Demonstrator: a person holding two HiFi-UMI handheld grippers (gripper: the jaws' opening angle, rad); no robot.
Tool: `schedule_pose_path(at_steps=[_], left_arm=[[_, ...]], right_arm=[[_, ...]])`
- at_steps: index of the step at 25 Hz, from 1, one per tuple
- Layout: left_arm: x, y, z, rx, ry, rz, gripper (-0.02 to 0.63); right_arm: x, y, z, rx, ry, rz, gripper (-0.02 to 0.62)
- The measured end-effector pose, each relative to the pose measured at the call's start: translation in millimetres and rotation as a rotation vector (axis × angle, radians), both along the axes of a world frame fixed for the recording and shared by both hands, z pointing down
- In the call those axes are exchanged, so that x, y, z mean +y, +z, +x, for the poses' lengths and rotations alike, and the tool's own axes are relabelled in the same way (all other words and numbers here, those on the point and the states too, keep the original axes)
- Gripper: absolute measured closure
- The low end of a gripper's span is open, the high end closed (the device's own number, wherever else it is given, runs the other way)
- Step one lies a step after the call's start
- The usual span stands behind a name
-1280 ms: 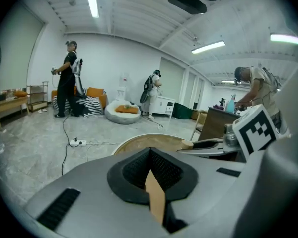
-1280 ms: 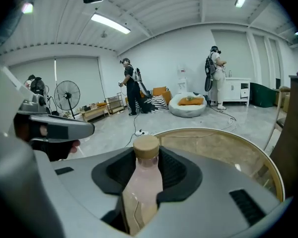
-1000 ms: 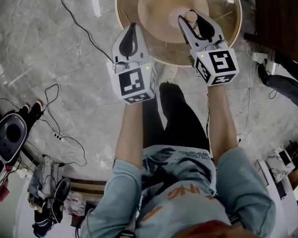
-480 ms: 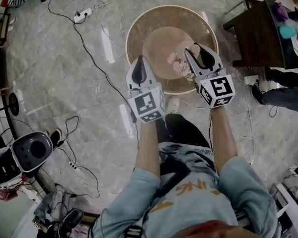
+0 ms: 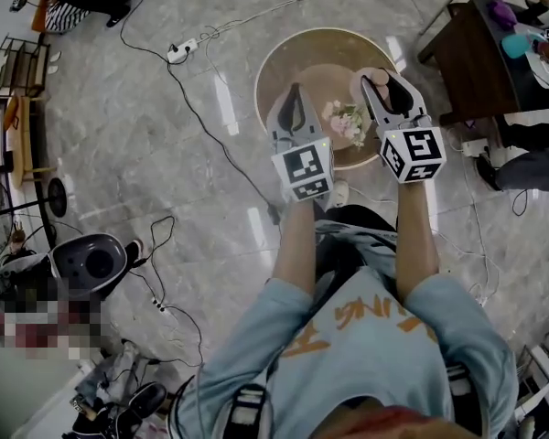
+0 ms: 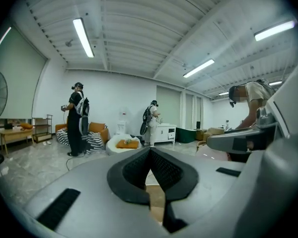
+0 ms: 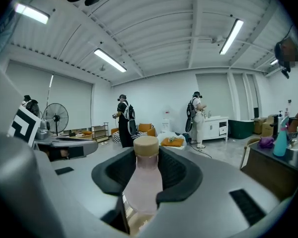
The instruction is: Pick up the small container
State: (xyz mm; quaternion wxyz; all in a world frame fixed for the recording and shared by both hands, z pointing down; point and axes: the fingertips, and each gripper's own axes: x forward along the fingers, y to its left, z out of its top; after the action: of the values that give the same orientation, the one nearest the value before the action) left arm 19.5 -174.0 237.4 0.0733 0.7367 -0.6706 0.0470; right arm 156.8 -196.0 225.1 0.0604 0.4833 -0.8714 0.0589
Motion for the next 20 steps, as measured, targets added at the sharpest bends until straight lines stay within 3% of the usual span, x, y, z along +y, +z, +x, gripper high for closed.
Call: schedule_pose_path(at_steps=[4, 20], left_arm=[[-3, -22, 2, -0.045, 0.030, 0.037, 0.583], [-18, -86, -16, -0.062, 0.017, 0.142, 0.583]], right_arm=[[-2, -17, 0, 0.011, -0.002, 0.032, 0.443], [-16, -76, -16, -0.008, -0.054, 0.137, 0.442]])
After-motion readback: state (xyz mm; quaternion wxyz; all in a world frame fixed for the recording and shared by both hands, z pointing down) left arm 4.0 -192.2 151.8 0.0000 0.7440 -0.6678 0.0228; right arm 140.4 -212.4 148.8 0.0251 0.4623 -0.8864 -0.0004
